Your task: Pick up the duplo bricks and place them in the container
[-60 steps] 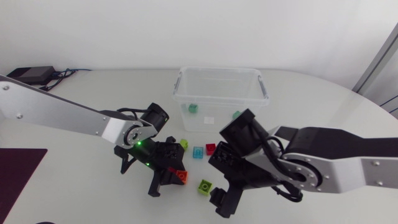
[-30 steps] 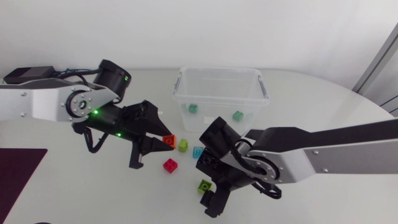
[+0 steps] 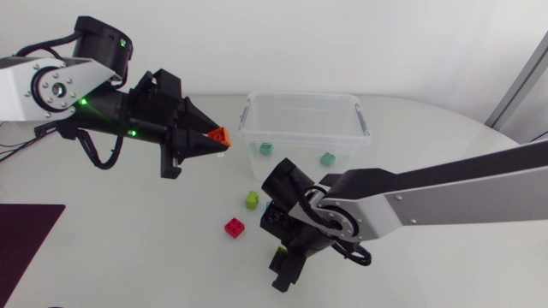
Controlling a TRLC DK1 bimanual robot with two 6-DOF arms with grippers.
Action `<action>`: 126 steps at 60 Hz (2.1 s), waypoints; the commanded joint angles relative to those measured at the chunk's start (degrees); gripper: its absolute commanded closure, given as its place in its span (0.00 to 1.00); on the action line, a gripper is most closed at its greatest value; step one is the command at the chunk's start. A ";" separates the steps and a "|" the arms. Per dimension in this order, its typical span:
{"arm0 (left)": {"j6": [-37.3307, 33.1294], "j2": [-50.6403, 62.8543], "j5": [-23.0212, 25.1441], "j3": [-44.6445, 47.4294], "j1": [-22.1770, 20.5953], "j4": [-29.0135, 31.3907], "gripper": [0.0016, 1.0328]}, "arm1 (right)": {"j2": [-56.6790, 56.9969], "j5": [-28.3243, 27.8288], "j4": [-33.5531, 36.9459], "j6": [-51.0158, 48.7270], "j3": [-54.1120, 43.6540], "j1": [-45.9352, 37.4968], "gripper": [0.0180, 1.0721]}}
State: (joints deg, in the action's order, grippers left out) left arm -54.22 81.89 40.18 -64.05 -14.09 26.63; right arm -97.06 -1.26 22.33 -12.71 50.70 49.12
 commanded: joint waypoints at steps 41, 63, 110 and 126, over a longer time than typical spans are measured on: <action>12.20 18.84 -3.80 -17.69 -5.86 -13.27 0.70 | 14.00 -1.03 3.69 -1.62 -2.88 -5.71 0.73; 12.91 31.23 -9.69 -28.58 -6.83 -13.54 0.04 | 22.96 -1.03 7.64 -4.60 1.42 -14.93 0.73; 10.36 6.18 -11.53 -3.62 -3.14 -4.31 0.04 | 20.50 -3.40 -3.43 -4.60 10.83 -30.14 0.73; 7.90 3.02 -13.20 9.65 -4.46 -5.01 0.04 | 15.76 -3.40 -8.44 -3.29 13.64 -30.40 0.73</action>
State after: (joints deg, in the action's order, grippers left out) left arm -44.25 85.91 27.88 -57.95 -17.93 21.56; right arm -79.15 -4.51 15.46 -17.17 62.63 19.27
